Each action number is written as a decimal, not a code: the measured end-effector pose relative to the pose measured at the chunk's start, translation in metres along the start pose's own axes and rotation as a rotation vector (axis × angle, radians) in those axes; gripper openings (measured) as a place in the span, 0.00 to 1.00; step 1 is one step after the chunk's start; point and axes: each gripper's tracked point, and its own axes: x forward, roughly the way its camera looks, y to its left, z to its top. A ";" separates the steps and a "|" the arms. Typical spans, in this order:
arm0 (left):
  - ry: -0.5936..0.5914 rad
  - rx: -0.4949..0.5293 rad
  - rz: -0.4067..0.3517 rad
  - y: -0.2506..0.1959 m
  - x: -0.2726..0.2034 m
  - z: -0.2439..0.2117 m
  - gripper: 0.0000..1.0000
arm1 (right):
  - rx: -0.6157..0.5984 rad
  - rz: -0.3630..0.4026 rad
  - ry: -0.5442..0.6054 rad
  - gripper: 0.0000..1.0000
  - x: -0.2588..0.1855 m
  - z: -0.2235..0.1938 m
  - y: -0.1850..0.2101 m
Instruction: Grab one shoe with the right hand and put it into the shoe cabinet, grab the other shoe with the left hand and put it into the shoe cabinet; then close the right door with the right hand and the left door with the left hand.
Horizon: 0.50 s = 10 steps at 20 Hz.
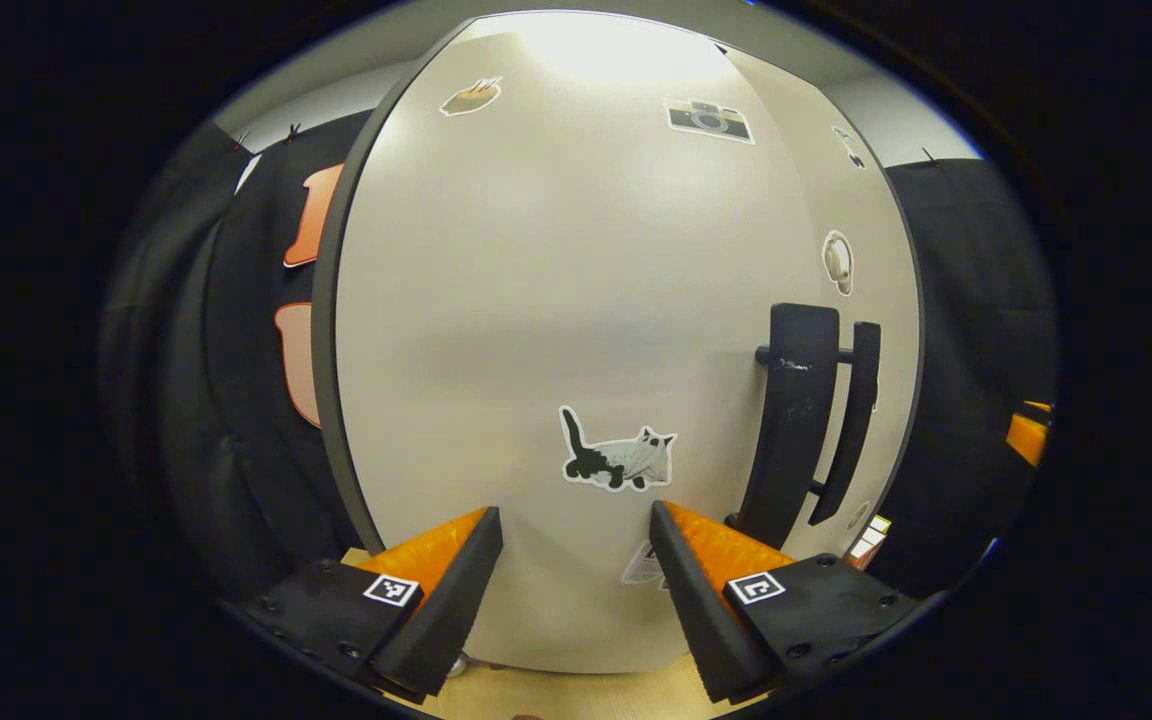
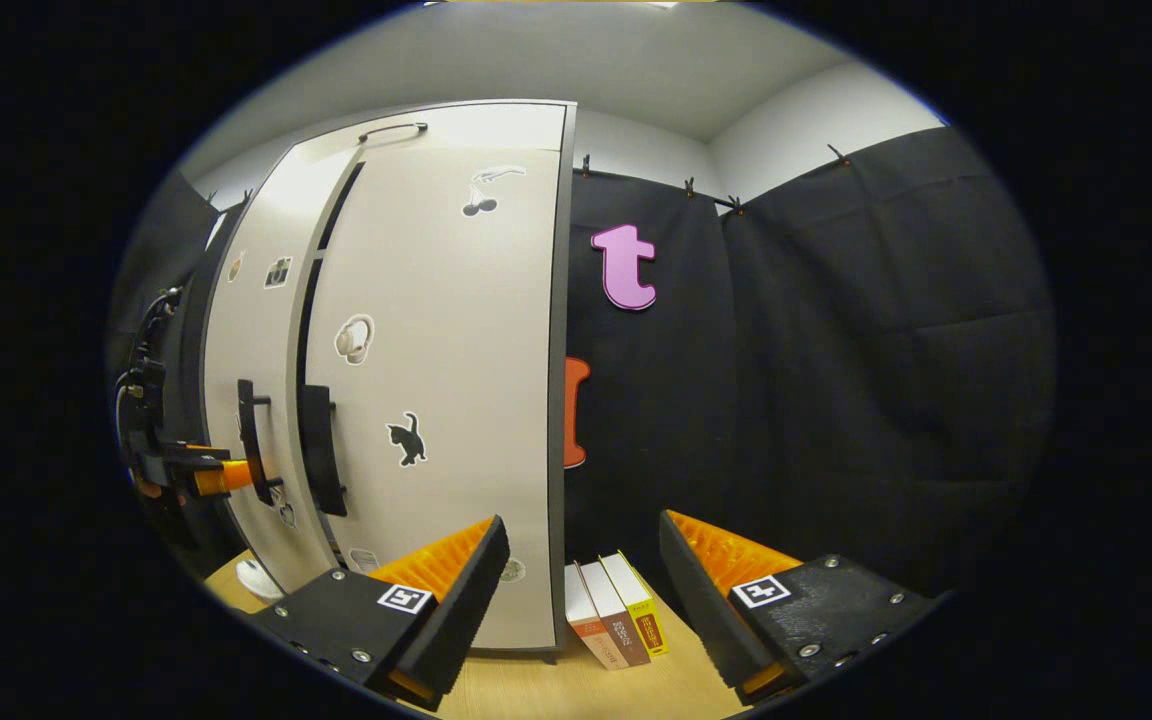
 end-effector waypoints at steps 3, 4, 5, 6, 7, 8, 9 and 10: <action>0.019 -0.015 0.015 -0.004 -0.001 0.007 0.96 | 0.009 0.020 0.006 0.93 0.002 0.019 -0.001; 0.020 -0.013 0.028 -0.002 -0.001 0.010 0.96 | 0.012 0.029 0.006 0.93 0.003 0.026 0.000; 0.025 -0.009 0.040 0.001 -0.005 0.013 0.96 | 0.012 0.042 0.002 0.93 0.003 0.034 0.001; 0.030 -0.013 0.044 0.003 -0.014 0.019 0.96 | 0.010 0.057 -0.011 0.89 0.002 0.045 0.002; 0.032 -0.023 0.043 0.006 -0.025 0.026 0.96 | 0.006 0.065 -0.020 0.93 0.001 0.054 0.001; 0.027 -0.034 0.048 0.011 -0.036 0.032 0.97 | -0.001 0.072 -0.030 0.89 0.000 0.063 0.000; 0.010 -0.044 0.058 0.017 -0.047 0.045 0.97 | -0.007 0.079 -0.042 0.89 -0.002 0.073 -0.001; -0.014 -0.051 0.070 0.024 -0.059 0.059 0.97 | -0.012 0.085 -0.053 0.89 -0.004 0.081 -0.002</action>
